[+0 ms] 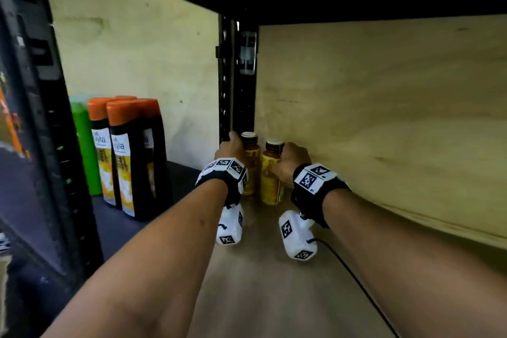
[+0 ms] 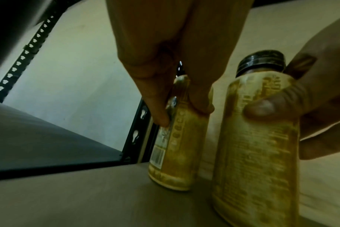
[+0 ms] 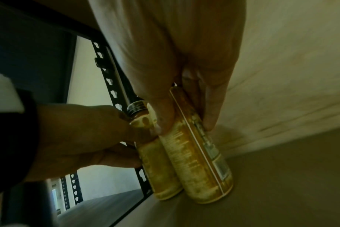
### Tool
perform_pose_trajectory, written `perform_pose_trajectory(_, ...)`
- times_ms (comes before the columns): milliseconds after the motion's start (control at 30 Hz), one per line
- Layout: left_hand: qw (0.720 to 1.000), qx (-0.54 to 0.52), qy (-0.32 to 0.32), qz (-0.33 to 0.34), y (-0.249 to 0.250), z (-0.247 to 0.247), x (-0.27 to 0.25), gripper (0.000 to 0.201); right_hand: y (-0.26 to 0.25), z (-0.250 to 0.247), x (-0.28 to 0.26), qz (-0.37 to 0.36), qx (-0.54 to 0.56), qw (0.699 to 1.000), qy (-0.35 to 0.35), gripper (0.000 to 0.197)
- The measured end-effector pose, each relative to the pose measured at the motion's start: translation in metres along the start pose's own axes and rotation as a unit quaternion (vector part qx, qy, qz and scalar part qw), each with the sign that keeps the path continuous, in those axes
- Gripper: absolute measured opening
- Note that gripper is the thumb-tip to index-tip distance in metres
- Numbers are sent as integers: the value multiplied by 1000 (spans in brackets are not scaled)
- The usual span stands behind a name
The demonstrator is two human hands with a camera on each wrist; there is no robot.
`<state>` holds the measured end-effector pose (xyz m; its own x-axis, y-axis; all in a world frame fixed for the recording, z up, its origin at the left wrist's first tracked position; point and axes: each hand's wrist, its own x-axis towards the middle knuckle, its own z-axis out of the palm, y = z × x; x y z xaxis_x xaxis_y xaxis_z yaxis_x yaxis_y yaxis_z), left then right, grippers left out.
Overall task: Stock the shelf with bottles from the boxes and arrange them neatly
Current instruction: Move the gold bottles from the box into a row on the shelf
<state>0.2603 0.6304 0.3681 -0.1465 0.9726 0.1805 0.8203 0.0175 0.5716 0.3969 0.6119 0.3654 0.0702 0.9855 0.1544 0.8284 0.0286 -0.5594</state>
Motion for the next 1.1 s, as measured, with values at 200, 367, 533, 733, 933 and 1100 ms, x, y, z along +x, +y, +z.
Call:
perform_pose_trajectory(200,992,103,54,54,1,11,36,47,-1,20,50,-39,-20,998,42,45)
perform_pose_trajectory(367,995,73,54,45,-5,10,41,33,-2,28,60,-37,-6,997,60,46)
perform_pose_trajectory(533,999,-32,42,12,-11,3,2,37,15,-5,4,-51,51,990,-118,24)
perform_pose_trajectory(733,996,7,-35,77,17,-40,-96,41,37,-69,-118,-17,-66,985,-161,70)
perform_pose_trajectory(933,972,-32,-152,174,49,-47,-256,25,67,-131,-270,-55,-57,970,-229,30)
perform_pose_trajectory(1100,926,-103,-304,200,52,0,-387,11,116,-141,-389,-16,-5,953,-304,28)
